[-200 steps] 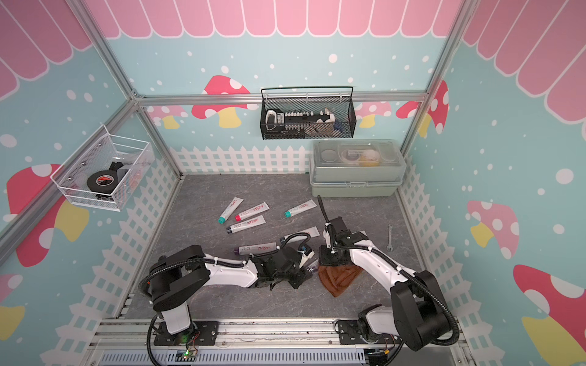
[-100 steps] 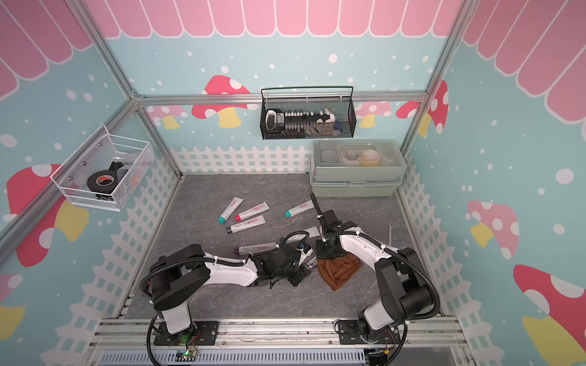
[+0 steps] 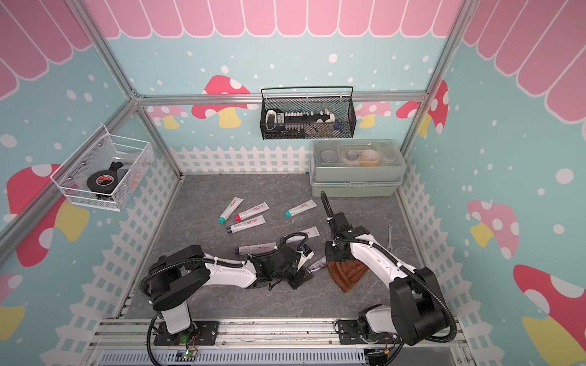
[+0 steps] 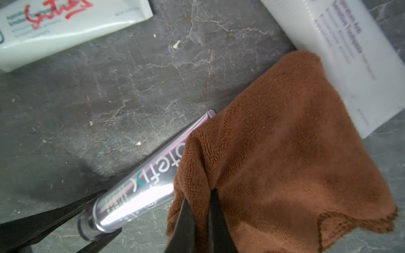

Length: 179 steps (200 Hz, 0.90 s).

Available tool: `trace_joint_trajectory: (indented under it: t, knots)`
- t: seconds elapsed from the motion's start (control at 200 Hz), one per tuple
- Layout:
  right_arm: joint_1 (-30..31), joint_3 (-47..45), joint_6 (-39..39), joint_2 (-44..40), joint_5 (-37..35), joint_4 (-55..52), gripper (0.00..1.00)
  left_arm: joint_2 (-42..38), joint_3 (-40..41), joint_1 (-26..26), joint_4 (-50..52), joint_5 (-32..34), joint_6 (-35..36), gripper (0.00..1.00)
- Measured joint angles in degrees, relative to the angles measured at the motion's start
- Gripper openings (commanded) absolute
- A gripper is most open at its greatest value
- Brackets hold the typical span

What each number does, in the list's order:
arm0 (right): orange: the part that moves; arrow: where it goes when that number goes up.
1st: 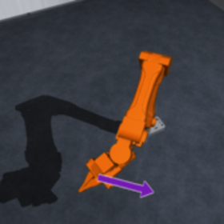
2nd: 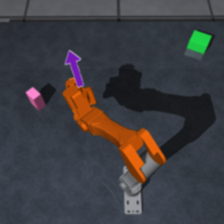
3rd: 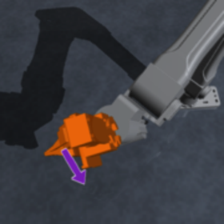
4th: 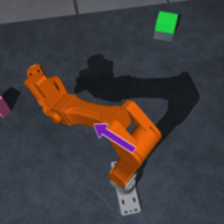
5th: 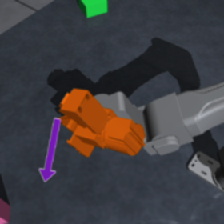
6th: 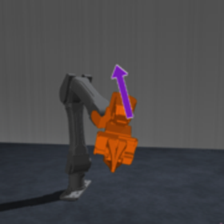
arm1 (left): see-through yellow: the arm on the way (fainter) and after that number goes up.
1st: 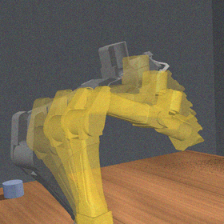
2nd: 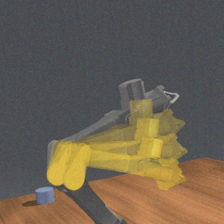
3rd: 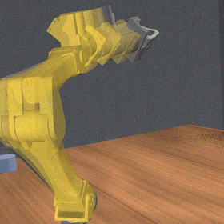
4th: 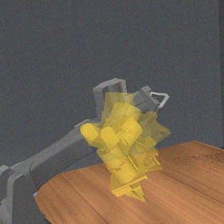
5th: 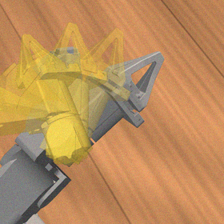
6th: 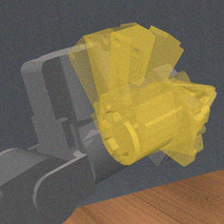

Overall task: Wipe the surface of the toothpaste tube
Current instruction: Wipe the dirt from the toothpaste tube.

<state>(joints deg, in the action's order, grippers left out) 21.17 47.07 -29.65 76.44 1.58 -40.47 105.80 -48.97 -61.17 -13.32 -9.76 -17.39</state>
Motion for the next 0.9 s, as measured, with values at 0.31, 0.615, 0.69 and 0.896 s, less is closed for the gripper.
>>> trace_joint_trajectory:
  t: [0.31,0.615,0.69,0.896]
  knots:
    - [1.7,-3.2,-0.9,1.9,6.7,3.0,0.00,0.2,-0.2,-1.2,0.1,-1.2,0.0,0.27]
    - [2.4,-2.2,-1.6,4.5,0.8,4.3,0.00,0.2,-0.2,-1.2,0.1,-0.5,0.0,0.26]
    - [2.5,-1.9,-2.0,5.0,-2.3,4.5,0.00,0.2,0.0,-1.3,-0.1,-0.3,0.0,0.26]
    - [1.0,-2.0,-2.1,5.6,-8.2,4.5,0.00,-0.3,0.8,-1.3,-0.7,0.2,0.0,0.26]
